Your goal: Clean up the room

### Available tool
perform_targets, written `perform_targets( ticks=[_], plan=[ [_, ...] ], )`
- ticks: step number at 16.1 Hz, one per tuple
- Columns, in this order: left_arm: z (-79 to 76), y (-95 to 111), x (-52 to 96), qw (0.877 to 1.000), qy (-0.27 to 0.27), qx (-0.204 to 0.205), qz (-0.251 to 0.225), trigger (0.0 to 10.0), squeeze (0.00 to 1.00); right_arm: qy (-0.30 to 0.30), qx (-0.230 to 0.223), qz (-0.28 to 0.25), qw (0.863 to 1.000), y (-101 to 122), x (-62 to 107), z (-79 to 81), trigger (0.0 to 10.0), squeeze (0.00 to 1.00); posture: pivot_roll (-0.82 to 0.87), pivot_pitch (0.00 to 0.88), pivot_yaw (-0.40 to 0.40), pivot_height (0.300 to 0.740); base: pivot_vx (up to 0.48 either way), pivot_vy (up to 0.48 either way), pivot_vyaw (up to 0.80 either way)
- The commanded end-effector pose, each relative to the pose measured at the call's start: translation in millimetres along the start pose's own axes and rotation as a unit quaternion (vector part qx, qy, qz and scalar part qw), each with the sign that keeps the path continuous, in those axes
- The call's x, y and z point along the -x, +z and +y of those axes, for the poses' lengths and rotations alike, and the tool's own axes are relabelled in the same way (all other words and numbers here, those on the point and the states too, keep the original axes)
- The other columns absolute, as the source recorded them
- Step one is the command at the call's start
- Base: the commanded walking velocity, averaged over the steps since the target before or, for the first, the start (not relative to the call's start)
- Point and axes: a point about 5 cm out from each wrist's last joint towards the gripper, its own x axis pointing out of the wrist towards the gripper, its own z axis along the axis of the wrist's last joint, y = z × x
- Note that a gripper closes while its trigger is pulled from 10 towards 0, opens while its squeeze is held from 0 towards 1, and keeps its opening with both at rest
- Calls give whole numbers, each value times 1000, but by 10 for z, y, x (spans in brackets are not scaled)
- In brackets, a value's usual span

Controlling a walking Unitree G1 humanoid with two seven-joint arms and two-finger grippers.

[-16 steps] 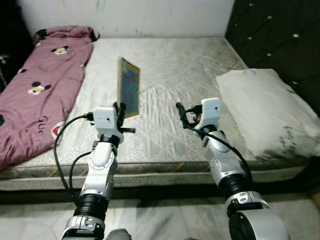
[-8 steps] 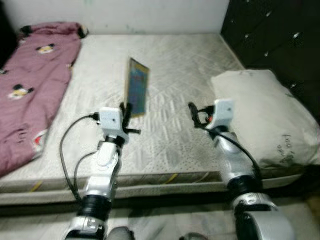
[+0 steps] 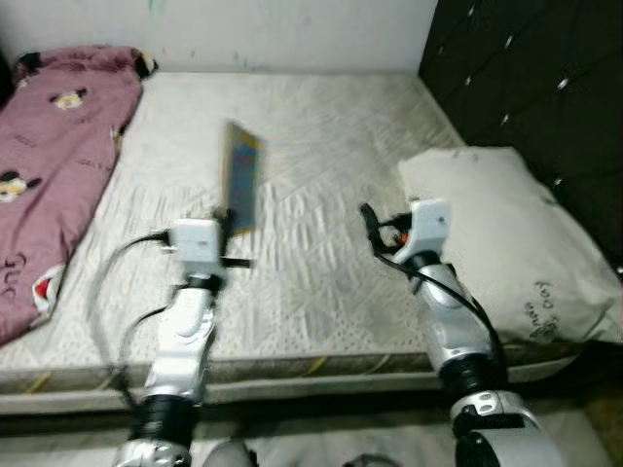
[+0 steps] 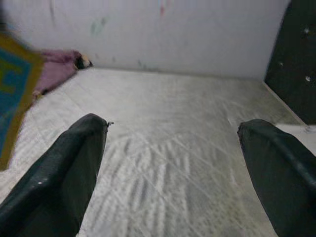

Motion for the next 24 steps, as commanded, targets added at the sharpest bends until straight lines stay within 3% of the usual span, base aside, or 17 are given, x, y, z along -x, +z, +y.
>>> perform_targets(
  ticks=[1,4,8,11,19,24],
  plan=[
    [55,78,18,1000,24,7,-15,10000,0,-12,6,5,1000,-31,81,-87,10000,0,-17,0,19,740,0,0,0],
    [127,-35,160,999,33,6,11,10000,0,-24,-8,12,1000,-100,173,-113,10000,0,-8,0,17,740,0,0,0],
    [200,-46,295,997,80,5,12,10000,0,33,1,34,999,-154,106,94,10000,0,57,0,-70,740,0,0,0],
    [244,-85,363,995,99,13,26,10000,0,59,9,34,998,-134,71,193,10000,0,59,0,-74,740,0,0,0],
    [102,-7,284,999,42,3,22,10000,0,58,11,38,998,-144,109,234,10000,0,30,0,-49,740,0,0,201],
    [54,16,256,999,30,9,25,10000,0,53,12,39,998,-143,102,228,10000,0,22,0,-41,740,0,-318,0]
  ],
)
